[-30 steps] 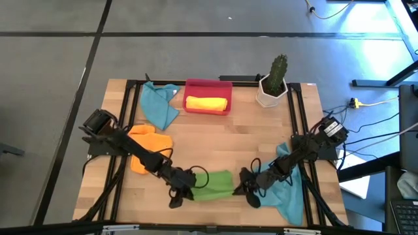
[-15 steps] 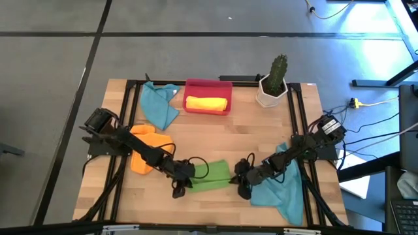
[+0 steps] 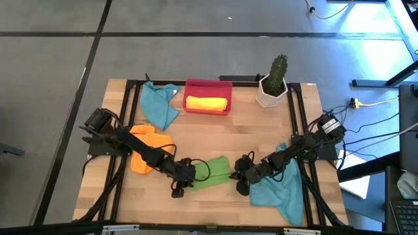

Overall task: Roll microfiber towels into tight, uniform cylinder then place into a basket
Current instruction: Roll the green towel

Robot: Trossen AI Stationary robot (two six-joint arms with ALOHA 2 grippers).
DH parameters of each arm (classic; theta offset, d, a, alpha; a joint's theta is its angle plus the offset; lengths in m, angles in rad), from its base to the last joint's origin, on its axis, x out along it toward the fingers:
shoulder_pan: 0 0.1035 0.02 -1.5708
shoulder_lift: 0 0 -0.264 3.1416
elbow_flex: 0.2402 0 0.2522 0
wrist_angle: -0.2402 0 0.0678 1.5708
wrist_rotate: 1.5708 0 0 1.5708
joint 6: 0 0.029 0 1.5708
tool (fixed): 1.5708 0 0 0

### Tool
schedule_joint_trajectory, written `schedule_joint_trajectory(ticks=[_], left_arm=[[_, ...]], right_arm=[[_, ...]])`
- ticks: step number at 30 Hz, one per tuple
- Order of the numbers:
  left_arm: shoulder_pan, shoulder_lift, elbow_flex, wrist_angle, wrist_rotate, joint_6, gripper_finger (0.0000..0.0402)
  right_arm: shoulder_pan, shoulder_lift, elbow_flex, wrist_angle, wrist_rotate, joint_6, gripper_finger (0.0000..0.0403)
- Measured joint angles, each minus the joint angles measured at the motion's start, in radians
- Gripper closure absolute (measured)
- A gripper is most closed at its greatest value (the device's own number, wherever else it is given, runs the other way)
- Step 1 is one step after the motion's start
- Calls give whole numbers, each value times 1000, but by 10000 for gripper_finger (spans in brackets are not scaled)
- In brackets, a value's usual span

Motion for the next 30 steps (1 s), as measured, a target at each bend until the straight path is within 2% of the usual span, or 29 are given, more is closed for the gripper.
schedule_joint_trajectory(ticks=[6, 11, 17, 21, 25, 30], left_arm=[[-6, -26, 99, -239, -130, 56, 283], [-46, -26, 201, -435, -269, 77, 270], [-154, -24, 283, -449, -371, 208, 270], [-224, 31, 307, -457, -409, 246, 269], [-257, 102, 318, -457, -427, 249, 269], [-271, 133, 317, -452, -537, 264, 269]], right_arm=[[0, -1, 0, -9, -1, 19, 399], [0, -1, 0, -13, -1, 22, 399], [0, -1, 0, -15, -1, 22, 399], [0, -1, 0, -16, -2, 26, 399], [-1, 0, 0, -17, -3, 44, 399], [-1, 0, 0, -22, -5, 46, 399]])
